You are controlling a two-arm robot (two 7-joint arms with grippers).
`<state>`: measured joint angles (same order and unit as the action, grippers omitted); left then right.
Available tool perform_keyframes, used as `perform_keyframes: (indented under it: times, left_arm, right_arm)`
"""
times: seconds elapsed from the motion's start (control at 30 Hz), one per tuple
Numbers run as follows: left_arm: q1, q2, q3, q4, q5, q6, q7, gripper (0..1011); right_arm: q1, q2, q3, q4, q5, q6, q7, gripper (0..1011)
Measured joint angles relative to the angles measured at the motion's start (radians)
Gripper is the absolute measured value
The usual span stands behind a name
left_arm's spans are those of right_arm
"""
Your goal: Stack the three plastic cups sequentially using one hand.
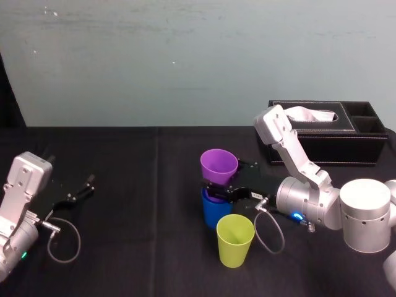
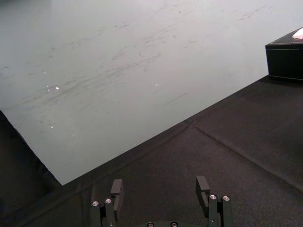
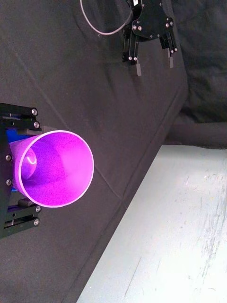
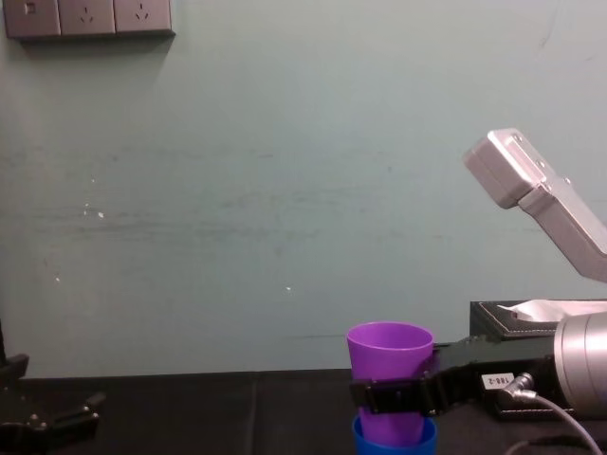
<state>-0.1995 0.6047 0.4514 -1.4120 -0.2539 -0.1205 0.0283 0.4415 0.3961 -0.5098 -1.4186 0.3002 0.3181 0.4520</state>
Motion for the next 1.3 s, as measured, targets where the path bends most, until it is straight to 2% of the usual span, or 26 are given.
perform_keyframes:
  times: [0.2,0.53,0.87,1.03,1.17,1.2,1.3]
  left_arm:
    - [0.0,0.0,0.0,0.0,0.0,0.0,0.0,1000]
    - [0.0,0.0,0.0,0.0,0.0,0.0,0.0,1000]
    - [0.0,0.0,0.0,0.0,0.0,0.0,0.0,1000]
    - [0.0,0.0,0.0,0.0,0.0,0.0,0.0,1000]
    - [0.0,0.0,0.0,0.0,0.0,0.0,0.0,1000]
    - [0.0,0.0,0.0,0.0,0.0,0.0,0.0,1000]
    - [0.0,0.0,0.0,0.0,0.0,0.0,0.0,1000]
  right_arm:
    - [0.0,0.0,0.0,-0.002,0.001,0.001,0.0,750]
    - [-0.001,0.001,0.001,-0.004,0.001,0.003,0.0,1003]
    - [-0.005,0.003,0.003,-0.013,0.0,-0.002,-0.001,1000]
    - [-0.029,0.011,0.024,-0.063,-0.004,-0.016,-0.025,1000]
    - [-0.067,0.03,0.055,-0.142,0.005,-0.002,-0.044,1000]
    - [-0.067,0.03,0.055,-0.142,0.005,-0.002,-0.044,1000]
    - [-0.116,0.056,0.084,-0.223,0.019,0.019,-0.061,1000]
